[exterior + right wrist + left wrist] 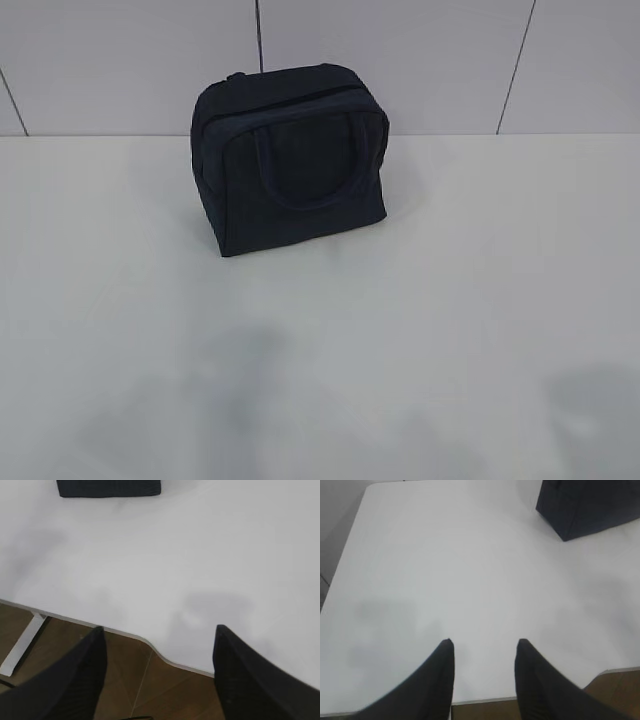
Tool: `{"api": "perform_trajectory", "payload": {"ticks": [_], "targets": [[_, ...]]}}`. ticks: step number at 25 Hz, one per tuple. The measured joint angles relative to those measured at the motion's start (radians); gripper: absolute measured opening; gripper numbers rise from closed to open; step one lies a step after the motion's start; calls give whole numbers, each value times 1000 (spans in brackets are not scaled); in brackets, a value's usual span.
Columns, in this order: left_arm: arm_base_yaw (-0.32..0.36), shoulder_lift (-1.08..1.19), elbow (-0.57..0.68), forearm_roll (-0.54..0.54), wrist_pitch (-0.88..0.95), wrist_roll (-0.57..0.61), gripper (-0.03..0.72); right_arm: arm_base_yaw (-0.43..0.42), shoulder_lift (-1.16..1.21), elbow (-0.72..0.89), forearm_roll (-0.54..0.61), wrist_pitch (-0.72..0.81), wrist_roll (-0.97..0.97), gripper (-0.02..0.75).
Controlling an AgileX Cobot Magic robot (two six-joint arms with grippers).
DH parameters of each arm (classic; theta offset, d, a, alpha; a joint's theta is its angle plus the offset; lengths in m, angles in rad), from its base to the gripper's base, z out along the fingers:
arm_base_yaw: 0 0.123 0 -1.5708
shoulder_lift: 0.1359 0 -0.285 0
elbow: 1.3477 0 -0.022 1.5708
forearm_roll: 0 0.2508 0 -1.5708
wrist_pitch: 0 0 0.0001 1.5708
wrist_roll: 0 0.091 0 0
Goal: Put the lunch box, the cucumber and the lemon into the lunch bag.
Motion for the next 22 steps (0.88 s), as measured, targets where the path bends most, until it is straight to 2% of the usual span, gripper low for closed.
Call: {"api": "perform_trajectory", "payload": {"ticks": [4,7,16,22], "targets": [[35,0,0,0,0,0,288,-77,0,0,0,0,0,501],[35,0,0,-1,0,0,286,-80,0,0,0,0,0,501],[35,0,0,-2,0,0,269,93,0,0,0,-2,0,501],[35,0,0,-2,0,0,249,96,0,0,0,-2,0,501]]}}
